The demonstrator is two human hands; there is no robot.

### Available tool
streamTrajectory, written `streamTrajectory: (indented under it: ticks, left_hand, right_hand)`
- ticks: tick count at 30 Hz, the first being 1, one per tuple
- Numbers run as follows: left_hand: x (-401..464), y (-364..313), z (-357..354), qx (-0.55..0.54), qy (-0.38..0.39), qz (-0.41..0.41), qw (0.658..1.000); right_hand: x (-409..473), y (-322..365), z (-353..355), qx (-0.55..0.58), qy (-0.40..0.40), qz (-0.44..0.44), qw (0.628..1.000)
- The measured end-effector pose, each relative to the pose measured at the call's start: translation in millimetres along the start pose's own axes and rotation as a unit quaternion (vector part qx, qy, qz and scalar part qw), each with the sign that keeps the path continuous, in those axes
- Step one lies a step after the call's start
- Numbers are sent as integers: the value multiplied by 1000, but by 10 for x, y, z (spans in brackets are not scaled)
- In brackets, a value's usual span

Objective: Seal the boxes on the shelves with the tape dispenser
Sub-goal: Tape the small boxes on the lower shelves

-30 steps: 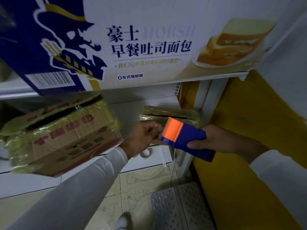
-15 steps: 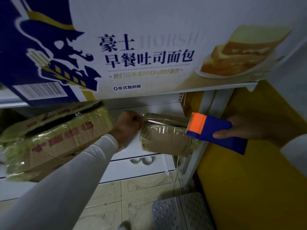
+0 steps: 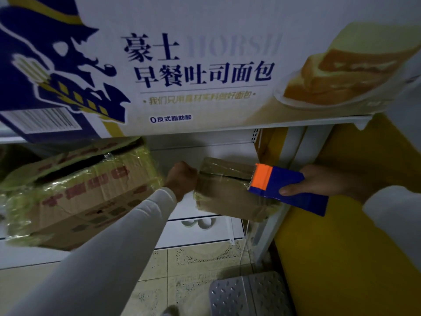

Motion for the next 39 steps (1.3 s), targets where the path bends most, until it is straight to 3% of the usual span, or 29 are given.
streamTrajectory:
  ticks: [8, 11, 13, 15, 18, 23, 25, 28, 31, 33, 39]
  left_hand:
    - [26, 262, -172, -244, -5, 74, 967]
    - [-105, 58, 48, -95, -100, -23, 990]
    - [-283, -190, 47, -13, -141, -128, 982]
    - [-419, -290, 7, 3, -160, -182, 970]
    - [-475, -271, -26, 17, -164, -202, 966]
    - [-369, -270, -187, 110, -75, -172, 976]
    - [-433, -386, -242, 188, -80, -211, 956]
    - [-590, -772, -516, 276, -78, -352, 891]
    - [-456, -841, -830, 365, -31, -362, 857]
    - [-357, -820, -863, 404, -40, -369, 836]
    - [-305, -838, -861, 407, -6, -416, 813]
  right_hand:
    - [85, -128, -41, 20, -14, 2, 1000]
    - [92, -169, -65, 28, -15, 5, 999]
    - [93, -198, -99, 31, -10, 10, 999]
    - [90, -226, -125, 35, -9, 16, 999]
    - [118, -267, -86, 34, -33, 24, 999]
    - [111, -287, -102, 52, -39, 22, 998]
    - [85, -299, -134, 56, -34, 23, 998]
    - [41, -342, -177, 60, -34, 15, 998]
    - [21, -304, -258, 80, -27, 26, 996]
    - [21, -242, -294, 94, -29, 47, 994]
    - [-64, -302, -332, 101, 1, 46, 994]
Point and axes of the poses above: each hand's wrist, its own x-axis towards the middle knuckle, its own z-axis out of the back of the hand, y = z × x, the point moved 10 cm from there along x, towards the middle knuckle, and after that the axes turned 3 degrees about x, right-handed, at the moved point
